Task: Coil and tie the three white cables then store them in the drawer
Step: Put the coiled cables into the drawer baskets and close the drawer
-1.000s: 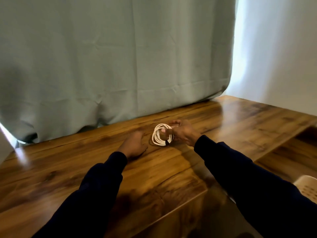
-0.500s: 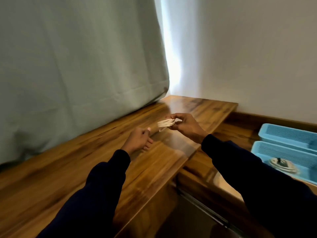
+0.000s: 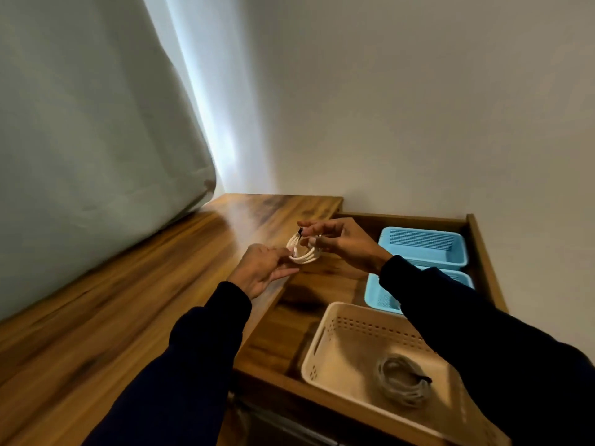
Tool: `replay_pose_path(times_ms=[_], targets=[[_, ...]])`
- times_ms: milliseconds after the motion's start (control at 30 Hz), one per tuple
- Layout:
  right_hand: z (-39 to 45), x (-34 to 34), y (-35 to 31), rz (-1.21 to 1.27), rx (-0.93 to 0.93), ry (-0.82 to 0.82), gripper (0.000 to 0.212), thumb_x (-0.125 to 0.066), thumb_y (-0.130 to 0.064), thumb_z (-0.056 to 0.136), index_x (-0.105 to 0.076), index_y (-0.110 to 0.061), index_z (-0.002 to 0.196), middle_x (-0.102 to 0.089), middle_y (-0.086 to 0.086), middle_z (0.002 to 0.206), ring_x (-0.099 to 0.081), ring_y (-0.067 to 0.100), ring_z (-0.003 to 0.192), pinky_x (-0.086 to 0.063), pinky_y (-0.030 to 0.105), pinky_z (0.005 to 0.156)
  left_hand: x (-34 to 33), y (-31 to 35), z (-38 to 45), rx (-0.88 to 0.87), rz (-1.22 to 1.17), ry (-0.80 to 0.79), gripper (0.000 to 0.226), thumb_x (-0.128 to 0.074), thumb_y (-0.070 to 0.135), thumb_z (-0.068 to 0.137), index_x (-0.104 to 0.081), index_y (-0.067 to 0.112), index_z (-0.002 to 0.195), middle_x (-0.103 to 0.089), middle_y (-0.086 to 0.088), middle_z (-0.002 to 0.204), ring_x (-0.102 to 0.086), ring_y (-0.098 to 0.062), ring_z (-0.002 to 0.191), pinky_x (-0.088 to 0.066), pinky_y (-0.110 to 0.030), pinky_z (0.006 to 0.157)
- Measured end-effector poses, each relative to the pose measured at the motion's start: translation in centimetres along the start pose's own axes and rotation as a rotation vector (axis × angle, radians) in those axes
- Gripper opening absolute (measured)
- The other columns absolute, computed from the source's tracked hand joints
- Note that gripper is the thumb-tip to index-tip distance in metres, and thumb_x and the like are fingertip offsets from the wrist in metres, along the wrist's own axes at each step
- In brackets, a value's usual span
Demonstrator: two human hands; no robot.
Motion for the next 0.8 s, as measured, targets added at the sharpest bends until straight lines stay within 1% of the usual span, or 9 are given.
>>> replay_pose_path(times_ms=[100,167,300,400,500,567,633,733,800], targets=[[-0.7,2.7,0.8,0.051,-0.062,0.044,0.037,-0.071,0.002,0.088,-0.068,-0.006,0.124,-0.06,-0.002,0.14,-0.063,0.014,0.121,-0.057,0.033,0.092,-2.5,-0.2,1.7,-0.043,0.015,0.014,0.016,-0.064,-0.003,0.092,-0.067,-0.015,0.103,-0.074,-0.025,0.095,-0.075,-0.03,0.083,-0.063,-0.034,0.065],[-1.3,4.3,1.3,0.061,-0.126,0.108,0.043,-0.073,0.001,0.086,-0.065,-0.009,0.127,-0.068,0.005,0.128,-0.069,0.017,0.11,-0.058,0.029,0.084,-4.4,-0.5,2.8,-0.057,0.04,0.006,0.018,-0.064,-0.001,0.094,-0.068,-0.014,0.104,-0.074,-0.025,0.097,-0.075,-0.031,0.088,-0.063,-0.037,0.069],[-2.8,7.3,2.2,0.069,-0.324,0.211,0.032,-0.074,-0.004,0.087,-0.068,0.001,0.118,-0.075,0.017,0.105,-0.075,0.022,0.091,-0.059,0.026,0.075,-8.0,-1.3,5.0,-0.064,0.075,0.019,0.014,-0.062,0.005,0.096,-0.072,-0.005,0.097,-0.076,-0.019,0.094,-0.074,-0.029,0.091,-0.062,-0.044,0.08],[-3.9,9.7,2.9,0.104,-0.427,0.272,0.02,-0.072,-0.005,0.089,-0.071,0.001,0.108,-0.074,0.022,0.102,-0.075,0.024,0.083,-0.06,0.027,0.067,-11.1,-2.1,6.3,-0.053,0.112,-0.006,0.019,-0.058,0.009,0.1,-0.072,0.0,0.093,-0.075,-0.018,0.094,-0.073,-0.024,0.086,-0.061,-0.036,0.072],[-4.5,12.0,3.2,0.145,-0.481,0.336,0.021,-0.07,-0.001,0.089,-0.07,0.007,0.109,-0.073,0.024,0.105,-0.075,0.031,0.09,-0.062,0.033,0.071,-14.1,-3.0,7.3,-0.033,0.115,-0.051,0.025,-0.051,0.011,0.103,-0.07,0.001,0.091,-0.072,-0.021,0.098,-0.071,-0.025,0.087,-0.061,-0.036,0.075],[-4.7,13.5,3.7,0.184,-0.504,0.38,0.02,-0.068,0.002,0.09,-0.069,0.009,0.108,-0.073,0.023,0.106,-0.074,0.033,0.093,-0.062,0.036,0.073,-16.0,-3.1,7.6,-0.043,0.119,-0.065,0.027,-0.05,0.011,0.104,-0.071,0.0,0.091,-0.072,-0.02,0.094,-0.07,-0.023,0.084,-0.061,-0.035,0.076],[-4.9,15.2,4.4,0.199,-0.526,0.437,0.017,-0.067,0.005,0.089,-0.071,0.008,0.105,-0.074,0.022,0.105,-0.074,0.033,0.094,-0.062,0.041,0.08,-17.6,-2.9,8.0,-0.058,0.115,-0.081,0.027,-0.052,0.012,0.103,-0.072,-0.004,0.094,-0.073,-0.016,0.086,-0.07,-0.022,0.079,-0.062,-0.037,0.077],[-5.1,17.8,5.6,0.182,-0.549,0.522,0.014,-0.066,0.006,0.089,-0.072,0.005,0.103,-0.074,0.022,0.105,-0.073,0.034,0.097,-0.06,0.046,0.086,-20.2,-2.2,8.4,-0.091,0.113,-0.138,0.022,-0.057,0.011,0.1,-0.071,-0.004,0.092,-0.073,-0.011,0.077,-0.072,-0.016,0.067,-0.061,-0.031,0.061],[-5.4,19.2,6.2,0.167,-0.57,0.57,0.015,-0.07,0.004,0.088,-0.072,0.003,0.103,-0.075,0.019,0.103,-0.074,0.033,0.096,-0.062,0.042,0.082,-21.4,-1.7,9.1,-0.144,0.215,-0.147,0.015,-0.062,0.012,0.098,-0.071,0.001,0.093,-0.073,-0.008,0.081,-0.072,-0.014,0.07,-0.06,-0.026,0.062]])
Point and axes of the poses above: each hand's wrist, its own z-axis towards the middle knuckle, its own x-axis out of the back of the hand, y = z × x, the point moved 5 cm from there along z, towards the middle knuckle
